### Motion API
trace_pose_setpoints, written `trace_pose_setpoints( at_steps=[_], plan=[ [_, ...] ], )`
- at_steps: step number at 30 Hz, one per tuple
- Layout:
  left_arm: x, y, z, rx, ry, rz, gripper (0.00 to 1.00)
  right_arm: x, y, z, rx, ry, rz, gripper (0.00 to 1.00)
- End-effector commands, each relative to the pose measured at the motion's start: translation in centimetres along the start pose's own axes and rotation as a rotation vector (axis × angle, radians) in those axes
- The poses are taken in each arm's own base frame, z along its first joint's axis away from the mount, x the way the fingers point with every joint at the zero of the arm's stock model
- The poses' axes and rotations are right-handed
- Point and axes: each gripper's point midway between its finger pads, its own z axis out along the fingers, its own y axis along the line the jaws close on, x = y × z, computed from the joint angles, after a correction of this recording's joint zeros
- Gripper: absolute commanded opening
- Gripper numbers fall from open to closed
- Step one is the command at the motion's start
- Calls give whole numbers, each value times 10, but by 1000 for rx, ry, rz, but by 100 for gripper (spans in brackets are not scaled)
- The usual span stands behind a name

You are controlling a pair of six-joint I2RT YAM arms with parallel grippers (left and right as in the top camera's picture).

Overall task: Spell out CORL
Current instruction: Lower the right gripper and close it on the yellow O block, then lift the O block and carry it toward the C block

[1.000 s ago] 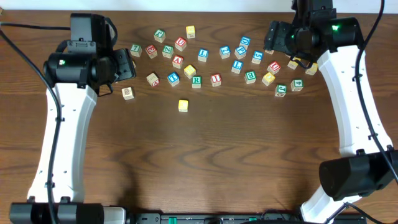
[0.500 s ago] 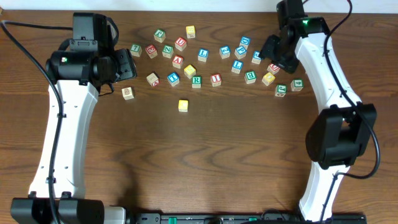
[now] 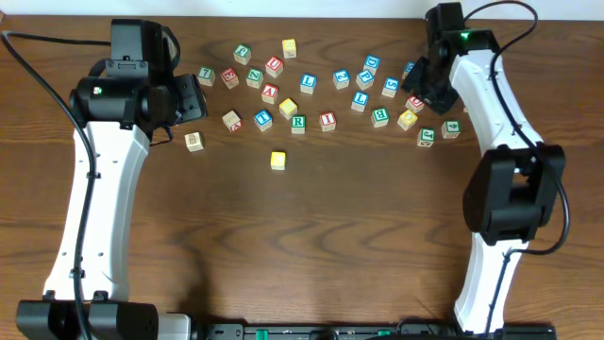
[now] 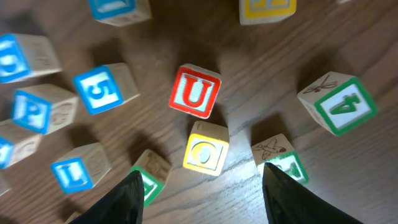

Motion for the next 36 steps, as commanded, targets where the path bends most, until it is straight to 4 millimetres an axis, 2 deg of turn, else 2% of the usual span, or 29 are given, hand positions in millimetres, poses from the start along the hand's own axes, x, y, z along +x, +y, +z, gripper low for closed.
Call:
trace_pose_setpoints(
  at_steps=[1, 5, 15, 23, 30, 36],
  plan=[
    [-3, -1, 0, 2, -3, 19, 62, 3, -2, 13, 24, 19, 20, 55],
    [-1, 0, 1, 1, 1, 19, 62, 9, 1, 25, 12, 56, 17, 49],
    [-1, 0, 2, 0, 4, 19, 62, 24, 2, 58, 31, 115, -50, 46],
    [-1, 0, 2, 0, 4, 19, 62, 22, 4, 62, 23, 109, -98, 43],
    [-1, 0, 2, 0, 4, 19, 62, 31, 0, 69, 37, 128, -114, 40],
    [-1, 0, 2, 0, 4, 19, 62, 32, 0, 69, 34, 130, -162, 32]
  ],
)
